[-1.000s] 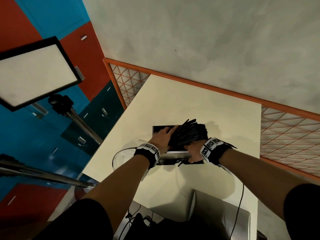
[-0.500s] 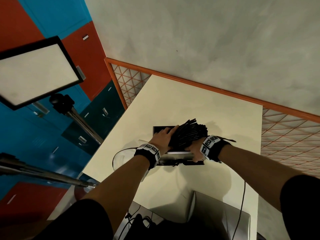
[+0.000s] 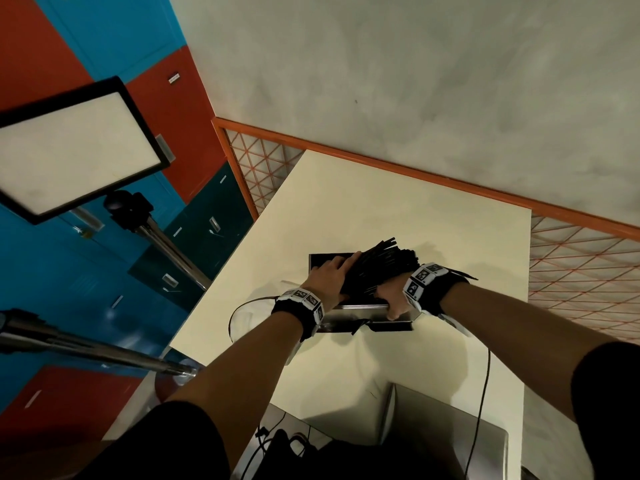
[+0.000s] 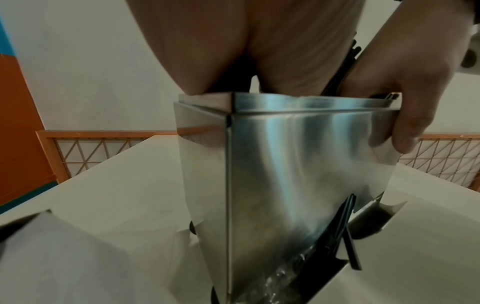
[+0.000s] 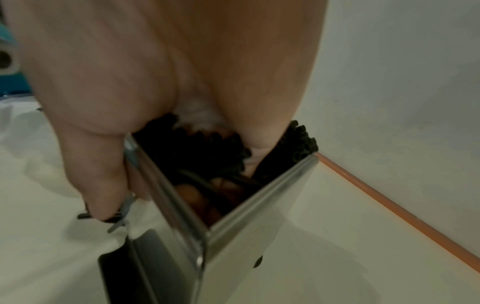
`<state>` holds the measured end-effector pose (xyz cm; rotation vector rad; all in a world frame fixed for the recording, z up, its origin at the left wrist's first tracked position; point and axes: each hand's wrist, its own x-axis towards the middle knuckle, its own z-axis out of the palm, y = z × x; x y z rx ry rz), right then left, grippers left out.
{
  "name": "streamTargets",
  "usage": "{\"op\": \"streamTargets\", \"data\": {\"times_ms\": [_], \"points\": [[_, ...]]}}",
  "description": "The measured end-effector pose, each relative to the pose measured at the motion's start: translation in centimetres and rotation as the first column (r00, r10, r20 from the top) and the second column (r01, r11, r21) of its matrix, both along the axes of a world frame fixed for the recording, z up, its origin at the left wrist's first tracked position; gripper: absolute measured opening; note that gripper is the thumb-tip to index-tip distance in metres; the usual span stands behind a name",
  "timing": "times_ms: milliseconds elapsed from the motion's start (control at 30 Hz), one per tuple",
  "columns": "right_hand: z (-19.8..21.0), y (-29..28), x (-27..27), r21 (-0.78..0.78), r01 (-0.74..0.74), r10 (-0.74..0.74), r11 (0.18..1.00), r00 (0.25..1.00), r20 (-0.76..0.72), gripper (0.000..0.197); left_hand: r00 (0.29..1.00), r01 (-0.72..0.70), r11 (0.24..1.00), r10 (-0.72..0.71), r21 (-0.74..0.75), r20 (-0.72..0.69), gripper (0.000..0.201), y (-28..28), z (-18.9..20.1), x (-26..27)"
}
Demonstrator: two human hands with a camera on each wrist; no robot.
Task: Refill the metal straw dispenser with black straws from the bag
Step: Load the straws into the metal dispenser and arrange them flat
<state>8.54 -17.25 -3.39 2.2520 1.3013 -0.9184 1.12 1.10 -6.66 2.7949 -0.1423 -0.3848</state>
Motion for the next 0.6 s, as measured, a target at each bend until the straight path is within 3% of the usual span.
{"op": "streamTargets", "data": {"times_ms": [400,600], "points": [[0.4,1.0,0.2,-0.023,0.004,-0.004,1.0,1.0,0.002,0.06,1.0,-0.012,1.0,0.012,-0.001,0.0,0.106,-0.2,0.3,-0.1],[1.5,1.5,-0.2,0.0,-0.03,0.03,1.0,0.999,0.03,0.058,1.0,-0.019,1.0,0.019,-0.012,-0.005,0.105,-0.2,0.5,-0.1]]}}
